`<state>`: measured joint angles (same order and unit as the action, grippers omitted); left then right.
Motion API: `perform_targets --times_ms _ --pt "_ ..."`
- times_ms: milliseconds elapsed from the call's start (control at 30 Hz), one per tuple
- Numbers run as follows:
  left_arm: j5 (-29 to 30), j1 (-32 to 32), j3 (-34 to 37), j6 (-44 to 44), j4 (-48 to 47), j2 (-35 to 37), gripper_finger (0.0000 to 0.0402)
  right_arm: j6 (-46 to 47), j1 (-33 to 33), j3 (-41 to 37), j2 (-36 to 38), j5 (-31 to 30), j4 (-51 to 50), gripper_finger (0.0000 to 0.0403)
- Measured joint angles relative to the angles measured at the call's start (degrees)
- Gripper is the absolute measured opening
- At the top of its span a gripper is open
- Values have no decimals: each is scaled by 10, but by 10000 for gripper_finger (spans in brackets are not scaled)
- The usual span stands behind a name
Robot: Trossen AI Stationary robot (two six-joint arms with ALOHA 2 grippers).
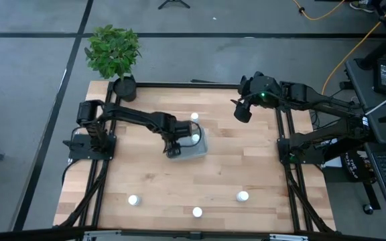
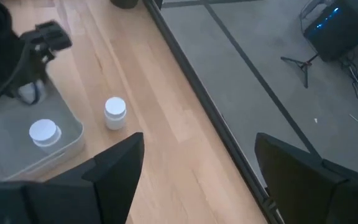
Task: Pick and place pill bottles into a basket
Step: Put the white pill bottle into the gray basket
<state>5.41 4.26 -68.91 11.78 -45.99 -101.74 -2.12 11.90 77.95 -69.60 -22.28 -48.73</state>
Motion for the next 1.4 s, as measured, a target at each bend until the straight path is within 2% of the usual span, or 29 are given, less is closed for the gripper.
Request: perform_targets --times_ms 67,167,300,400,467,567,700,933,1200,1300,1400 --pt "12 6 -12 5 -19 14 314 -5 0 0 0 0 0 307" --pt "11 13 -36 5 -48 31 362 -13 0 0 0 0 2 307" --pt "19 14 -70 1 -67 61 385 -14 2 0 0 0 8 307" --pt "52 13 -105 0 -103 77 388 -9 7 0 -3 9 13 307" --pt "87 14 -133 -4 -136 85 389 -9 20 -7 -9 55 36 307" --pt "152 14 -187 -5 -185 86 390 -20 52 -29 -35 156 71 307" --pt "224 14 -258 -5 -224 86 390 -58 87 -37 -104 232 98 307" --pt "307 14 -363 -6 -255 86 390 -100 113 70 -281 313 73 307" --pt "360 14 -440 -41 -298 86 390 -98 113 267 -458 315 -9 308" --pt "374 14 -461 -42 -318 86 390 -63 112 305 -498 315 -37 308" --pt "391 15 -479 -48 -338 86 391 -39 108 310 -521 314 -53 308"
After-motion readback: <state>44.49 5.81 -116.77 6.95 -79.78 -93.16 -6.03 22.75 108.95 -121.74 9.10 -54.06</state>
